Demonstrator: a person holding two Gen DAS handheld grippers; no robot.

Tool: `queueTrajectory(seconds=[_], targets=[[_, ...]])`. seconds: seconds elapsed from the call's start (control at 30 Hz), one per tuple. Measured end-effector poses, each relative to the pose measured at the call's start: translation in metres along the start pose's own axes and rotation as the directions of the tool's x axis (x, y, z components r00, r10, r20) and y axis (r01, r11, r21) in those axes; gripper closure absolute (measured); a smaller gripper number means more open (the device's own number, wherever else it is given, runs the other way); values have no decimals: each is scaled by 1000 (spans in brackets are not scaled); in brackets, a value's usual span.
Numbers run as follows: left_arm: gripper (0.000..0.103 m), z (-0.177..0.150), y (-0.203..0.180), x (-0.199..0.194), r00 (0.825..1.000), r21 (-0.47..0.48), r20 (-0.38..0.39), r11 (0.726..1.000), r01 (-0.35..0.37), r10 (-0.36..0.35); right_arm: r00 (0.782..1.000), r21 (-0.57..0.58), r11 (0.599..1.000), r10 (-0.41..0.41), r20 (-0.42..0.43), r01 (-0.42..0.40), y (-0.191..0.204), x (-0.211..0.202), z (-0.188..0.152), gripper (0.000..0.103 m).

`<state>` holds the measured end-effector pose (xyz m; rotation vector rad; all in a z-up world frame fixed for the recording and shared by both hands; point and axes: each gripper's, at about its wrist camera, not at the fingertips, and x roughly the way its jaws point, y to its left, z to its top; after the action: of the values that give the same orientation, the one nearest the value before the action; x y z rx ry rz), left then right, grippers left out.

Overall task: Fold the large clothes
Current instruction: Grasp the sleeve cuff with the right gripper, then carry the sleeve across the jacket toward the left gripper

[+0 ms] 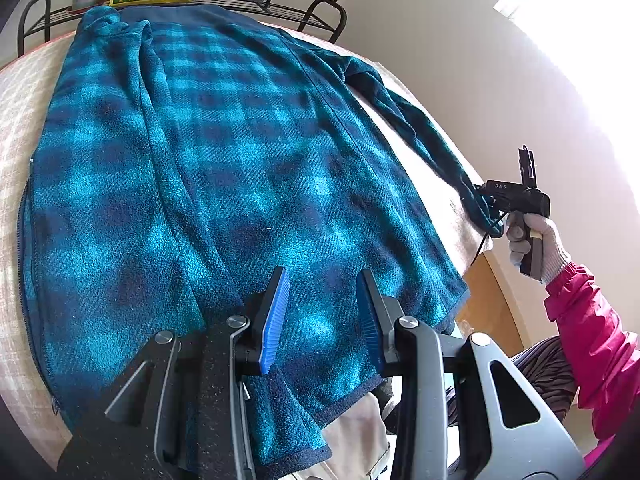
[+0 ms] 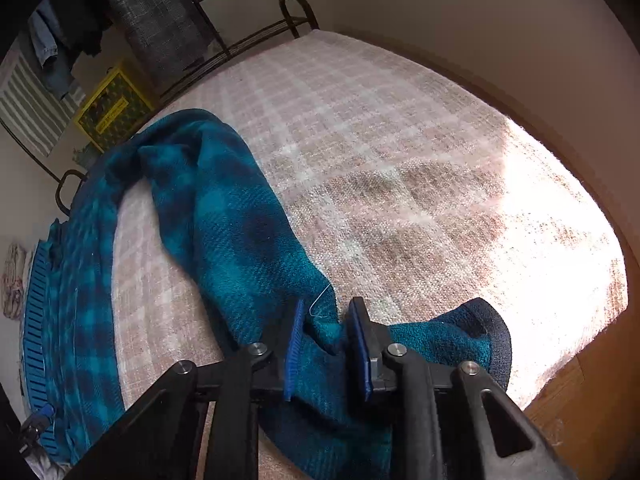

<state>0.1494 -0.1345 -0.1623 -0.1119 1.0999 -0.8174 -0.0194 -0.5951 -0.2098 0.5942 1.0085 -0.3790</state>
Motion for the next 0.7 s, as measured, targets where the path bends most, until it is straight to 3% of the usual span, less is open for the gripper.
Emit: queueTrajectory(seconds=[0.07,0.23,0.4,0.53,0.7], targets=[[68,0,1,0,1000,-5,1,1000,2,-2,999,7,1000,-4,32,4,0,-10,2,100],[68,1,0,1,1000,-5,5,1000,8,-8,989,24,996,80,122,-84,1,-42,6,101],[68,-1,-3,0,1000,4,2,1000,11,-11,973,98,978,166,159,-183,-4,-55,5,101],[68,0,-4,-3,1000,7,10,1000,14,-14,924,74,934,329,193,-349,25,-77,0,102],[68,1,0,-6,1000,-9,21,1000,18,-18,871,-122,878,476,121,-462,114,-91,-24,102]])
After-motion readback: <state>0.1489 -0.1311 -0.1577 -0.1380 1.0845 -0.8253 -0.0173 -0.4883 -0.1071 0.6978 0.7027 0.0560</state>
